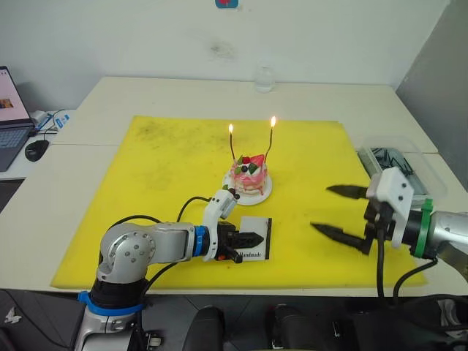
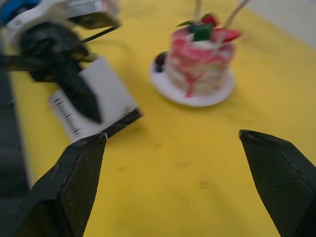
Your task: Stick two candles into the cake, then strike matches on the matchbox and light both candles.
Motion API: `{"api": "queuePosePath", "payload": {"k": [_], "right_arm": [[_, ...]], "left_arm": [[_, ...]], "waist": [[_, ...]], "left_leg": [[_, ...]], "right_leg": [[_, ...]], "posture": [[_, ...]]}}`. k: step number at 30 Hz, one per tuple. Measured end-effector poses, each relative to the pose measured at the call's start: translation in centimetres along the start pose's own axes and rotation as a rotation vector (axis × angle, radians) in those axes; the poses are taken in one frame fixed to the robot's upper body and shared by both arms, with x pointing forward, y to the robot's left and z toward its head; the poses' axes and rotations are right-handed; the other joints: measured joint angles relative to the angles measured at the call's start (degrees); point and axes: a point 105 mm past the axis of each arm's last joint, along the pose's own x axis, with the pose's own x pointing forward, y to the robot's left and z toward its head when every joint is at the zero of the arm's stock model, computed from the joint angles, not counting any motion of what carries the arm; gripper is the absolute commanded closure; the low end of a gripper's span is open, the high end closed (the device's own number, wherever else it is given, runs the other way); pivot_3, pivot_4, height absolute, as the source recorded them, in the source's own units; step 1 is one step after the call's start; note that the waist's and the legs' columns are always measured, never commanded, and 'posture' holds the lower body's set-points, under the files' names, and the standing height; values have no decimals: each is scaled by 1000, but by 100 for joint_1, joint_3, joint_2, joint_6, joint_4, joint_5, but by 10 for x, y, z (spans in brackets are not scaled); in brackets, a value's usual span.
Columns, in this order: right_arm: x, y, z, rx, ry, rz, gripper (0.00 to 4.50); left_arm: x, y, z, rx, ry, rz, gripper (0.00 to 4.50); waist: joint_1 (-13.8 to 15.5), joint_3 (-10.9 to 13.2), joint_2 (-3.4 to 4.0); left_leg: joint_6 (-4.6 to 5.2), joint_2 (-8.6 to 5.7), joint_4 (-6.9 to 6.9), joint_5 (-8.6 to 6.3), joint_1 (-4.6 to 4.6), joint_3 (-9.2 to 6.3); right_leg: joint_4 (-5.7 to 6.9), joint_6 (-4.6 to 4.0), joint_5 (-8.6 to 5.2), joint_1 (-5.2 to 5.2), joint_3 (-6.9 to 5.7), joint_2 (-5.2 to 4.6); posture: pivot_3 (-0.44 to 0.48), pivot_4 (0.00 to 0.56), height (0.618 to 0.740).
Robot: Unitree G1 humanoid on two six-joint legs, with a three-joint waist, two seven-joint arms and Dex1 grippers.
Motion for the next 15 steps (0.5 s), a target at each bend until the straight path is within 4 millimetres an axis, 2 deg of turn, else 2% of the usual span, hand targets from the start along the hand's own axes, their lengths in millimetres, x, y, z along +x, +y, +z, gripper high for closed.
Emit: {"api": "queuePosePath", "payload": {"k": [4, 12, 13, 15], "right_arm": [[4, 10, -8, 14, 57, 74, 0], [8, 12, -12, 22, 70, 81, 0], [8, 13, -13, 24, 74, 82, 0], [8, 14, -15, 29, 83, 86, 0]], "left_arm": [[0, 7, -6, 6, 51, 38, 2742], [-2, -1, -5, 48, 71, -9, 238], [-2, -2, -5, 53, 71, -16, 28], [-3, -4, -3, 63, 75, -20, 28]], "waist": [[1, 0, 0], [6, 0, 0], [6, 0, 0], [8, 0, 0]], "left_leg": [[0, -1, -3, 0, -1, -2], [0, 1, -4, 0, 1, -5], [0, 1, -3, 0, 1, -5], [0, 1, -3, 0, 0, -6]], "right_leg": [[0, -2, -1, -1, -3, 0], [1, -3, -2, -2, -5, 2], [1, -3, -2, -2, -5, 2], [1, -3, -1, -2, -5, 2]], "posture": [[0, 150, 740], [0, 150, 740], [0, 150, 740], [0, 150, 740]]}}
